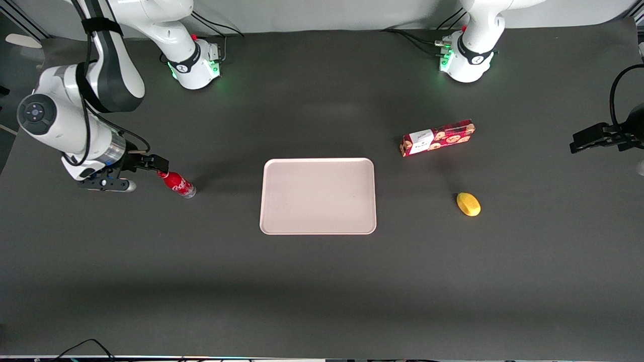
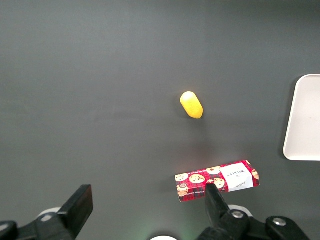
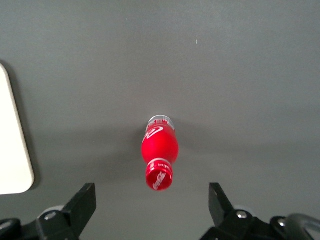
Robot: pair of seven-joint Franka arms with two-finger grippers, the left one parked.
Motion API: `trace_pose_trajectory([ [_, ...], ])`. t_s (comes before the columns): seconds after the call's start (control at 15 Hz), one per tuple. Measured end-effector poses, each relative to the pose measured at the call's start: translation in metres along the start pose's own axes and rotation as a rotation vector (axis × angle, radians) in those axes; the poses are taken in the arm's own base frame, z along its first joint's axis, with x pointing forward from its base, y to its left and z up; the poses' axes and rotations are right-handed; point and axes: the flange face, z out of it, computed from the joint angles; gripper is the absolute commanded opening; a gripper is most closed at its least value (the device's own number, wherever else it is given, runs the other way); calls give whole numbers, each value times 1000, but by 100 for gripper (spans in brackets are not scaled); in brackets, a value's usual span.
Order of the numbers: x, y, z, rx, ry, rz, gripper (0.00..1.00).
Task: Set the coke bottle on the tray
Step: 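Move the open right gripper down over the red Coca-Cola bottle's cap end, then close the right gripper around the bottle's neck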
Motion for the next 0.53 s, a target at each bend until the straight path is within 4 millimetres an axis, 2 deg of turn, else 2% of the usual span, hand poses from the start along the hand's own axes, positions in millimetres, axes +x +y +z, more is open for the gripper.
trace_pose_trajectory([
  [0.2,-6,2,28,4,22,2,98],
  [0.27,-8,2,36,5,26,2,92],
  [0.4,-11,3,48,4,21,2,74],
  [0.53,-12,3,52,3,14,2,44],
])
